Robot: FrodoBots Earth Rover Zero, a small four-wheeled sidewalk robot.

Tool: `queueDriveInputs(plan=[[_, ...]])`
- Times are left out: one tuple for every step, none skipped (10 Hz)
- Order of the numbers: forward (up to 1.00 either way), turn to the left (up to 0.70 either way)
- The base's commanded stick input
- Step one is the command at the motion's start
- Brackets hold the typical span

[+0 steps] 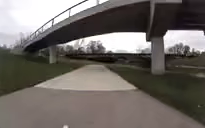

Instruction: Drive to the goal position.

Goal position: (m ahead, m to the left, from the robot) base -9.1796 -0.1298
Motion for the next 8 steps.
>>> queueDriveInputs(plan=[[1.00, 0.00], [1.00, 0.00], [1.00, 0.00], [1.00, 0.00], [1.00, 0.00], [1.00, 0.00], [1.00, 0.00], [1.00, 0.00]])
